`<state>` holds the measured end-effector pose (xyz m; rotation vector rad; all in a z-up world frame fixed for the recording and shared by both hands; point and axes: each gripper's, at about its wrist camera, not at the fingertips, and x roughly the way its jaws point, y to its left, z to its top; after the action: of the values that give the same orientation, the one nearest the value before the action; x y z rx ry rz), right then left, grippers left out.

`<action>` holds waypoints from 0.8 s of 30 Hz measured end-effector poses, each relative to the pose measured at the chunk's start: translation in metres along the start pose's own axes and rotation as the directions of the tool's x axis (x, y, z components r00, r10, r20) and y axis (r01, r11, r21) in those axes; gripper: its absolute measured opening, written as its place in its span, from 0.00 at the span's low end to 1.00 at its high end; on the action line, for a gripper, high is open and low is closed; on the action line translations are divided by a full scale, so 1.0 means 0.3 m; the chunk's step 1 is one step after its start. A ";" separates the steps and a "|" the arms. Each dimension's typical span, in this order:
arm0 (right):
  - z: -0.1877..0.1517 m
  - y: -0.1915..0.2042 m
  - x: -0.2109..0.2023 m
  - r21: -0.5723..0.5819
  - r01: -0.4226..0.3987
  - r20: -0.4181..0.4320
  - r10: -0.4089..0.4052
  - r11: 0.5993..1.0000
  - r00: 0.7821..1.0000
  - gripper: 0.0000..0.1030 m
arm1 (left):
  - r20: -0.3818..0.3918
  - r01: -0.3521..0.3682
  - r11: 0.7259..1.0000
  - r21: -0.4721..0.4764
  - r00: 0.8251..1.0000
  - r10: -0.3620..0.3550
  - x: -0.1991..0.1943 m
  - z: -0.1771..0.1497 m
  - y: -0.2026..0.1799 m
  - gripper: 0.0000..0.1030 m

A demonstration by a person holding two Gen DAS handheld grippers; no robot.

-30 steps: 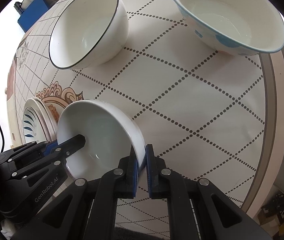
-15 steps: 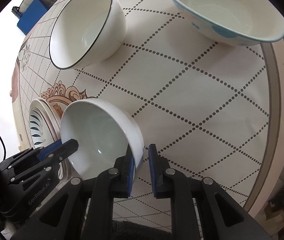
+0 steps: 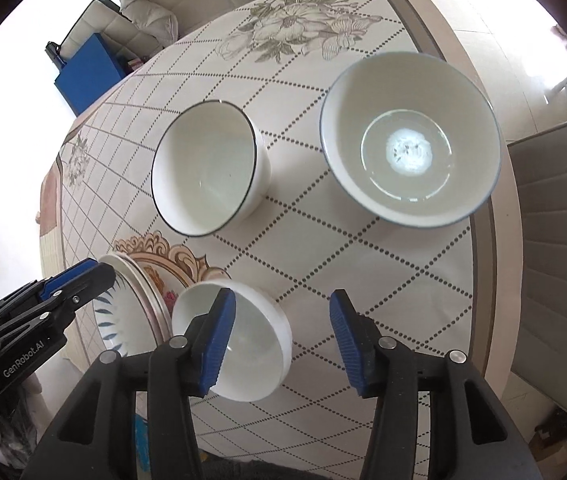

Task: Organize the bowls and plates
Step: 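Carry the white bowl with both tools into the black-rimmed white bowl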

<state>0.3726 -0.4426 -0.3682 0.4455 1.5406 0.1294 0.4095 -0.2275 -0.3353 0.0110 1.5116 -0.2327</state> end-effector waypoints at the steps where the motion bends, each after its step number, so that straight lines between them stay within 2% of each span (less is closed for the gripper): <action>1: 0.023 0.003 -0.007 0.008 -0.013 0.008 0.013 1.000 1.000 0.50 | -0.012 0.013 1.000 -0.011 1.000 -0.013 0.013 0.028 0.003 0.27; 5: 0.107 0.023 0.008 0.053 -0.081 0.004 0.081 0.995 0.997 0.50 | -0.063 0.055 0.998 -0.044 0.996 -0.058 0.081 0.128 0.009 0.27; 9: 0.179 0.046 0.052 0.081 -0.105 -0.016 0.106 0.991 0.994 0.50 | -0.101 0.058 0.996 -0.065 0.993 -0.064 0.142 0.206 0.021 0.27; 16: 0.280 0.077 0.136 0.045 -0.048 -0.048 0.050 0.998 0.998 0.50 | -0.152 0.063 0.996 -0.064 0.986 -0.073 0.237 0.275 0.024 0.27; 21: 0.322 0.089 0.192 0.032 -0.021 -0.084 0.023 0.999 0.996 0.45 | -0.158 0.064 0.997 -0.045 0.985 -0.071 0.275 0.284 0.016 0.26; 24: 0.336 0.098 0.222 0.014 0.013 -0.092 -0.012 1.000 0.996 0.42 | -0.157 0.063 0.997 -0.037 0.985 -0.068 0.290 0.281 0.012 0.21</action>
<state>0.4800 -0.4120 -0.4230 0.4467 1.6351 0.1305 0.4967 -0.2494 -0.4164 -0.0466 1.6752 -0.2654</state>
